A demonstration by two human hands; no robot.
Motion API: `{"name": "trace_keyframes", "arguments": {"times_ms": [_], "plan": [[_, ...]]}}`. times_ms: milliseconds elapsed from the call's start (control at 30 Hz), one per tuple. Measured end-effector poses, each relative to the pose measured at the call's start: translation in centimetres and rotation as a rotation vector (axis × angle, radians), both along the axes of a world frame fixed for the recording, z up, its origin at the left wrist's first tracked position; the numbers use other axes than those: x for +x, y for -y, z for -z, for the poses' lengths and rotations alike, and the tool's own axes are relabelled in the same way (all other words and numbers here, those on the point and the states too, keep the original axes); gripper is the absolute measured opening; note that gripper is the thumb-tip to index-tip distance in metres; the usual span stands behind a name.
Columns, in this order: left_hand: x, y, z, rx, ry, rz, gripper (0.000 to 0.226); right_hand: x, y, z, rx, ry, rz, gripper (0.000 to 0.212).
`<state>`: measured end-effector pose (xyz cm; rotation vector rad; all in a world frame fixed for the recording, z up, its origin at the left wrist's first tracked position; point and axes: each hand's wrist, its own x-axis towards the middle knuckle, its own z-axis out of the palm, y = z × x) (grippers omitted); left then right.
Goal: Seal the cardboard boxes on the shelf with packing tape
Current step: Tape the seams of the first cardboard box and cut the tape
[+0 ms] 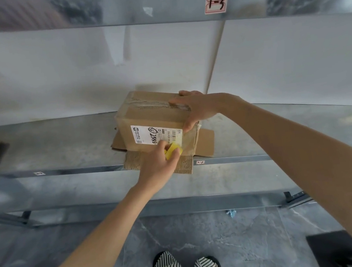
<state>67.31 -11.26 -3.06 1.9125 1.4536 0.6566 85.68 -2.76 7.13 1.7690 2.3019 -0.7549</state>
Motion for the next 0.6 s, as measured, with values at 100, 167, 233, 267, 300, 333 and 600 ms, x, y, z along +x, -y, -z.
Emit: {"name": "trace_keyframes", "arguments": {"times_ms": [100, 167, 233, 267, 300, 333, 600], "plan": [[-0.4, -0.1, 0.7, -0.032, -0.028, -0.012, 0.020, 0.0, 0.3, 0.1, 0.006, -0.003, -0.012, 0.099], [-0.2, -0.1, 0.8, -0.033, -0.046, -0.032, 0.020, 0.0, 0.4, 0.1, 0.006, -0.007, -0.010, 0.099], [0.1, -0.2, 0.6, -0.002, -0.045, -0.052, 0.020, 0.1, 0.4, 0.0, 0.007, -0.020, 0.006, 0.099], [0.3, -0.2, 0.4, 0.015, -0.041, -0.048, 0.024, 0.2, 0.5, 0.0, 0.011, -0.026, 0.018, 0.098], [0.5, -0.3, 0.2, 0.029, -0.042, -0.034, 0.030, 0.3, 0.5, 0.1, 0.022, -0.029, 0.033, 0.098], [0.7, -0.3, 0.0, 0.034, -0.039, -0.013, 0.033, 0.5, 0.6, 0.2, 0.040, -0.031, 0.051, 0.098], [1.9, -0.3, -0.1, 0.023, 0.070, 0.041, 0.017, 5.2, 3.4, 2.1, 0.258, -0.270, 0.349, 0.094]]}}
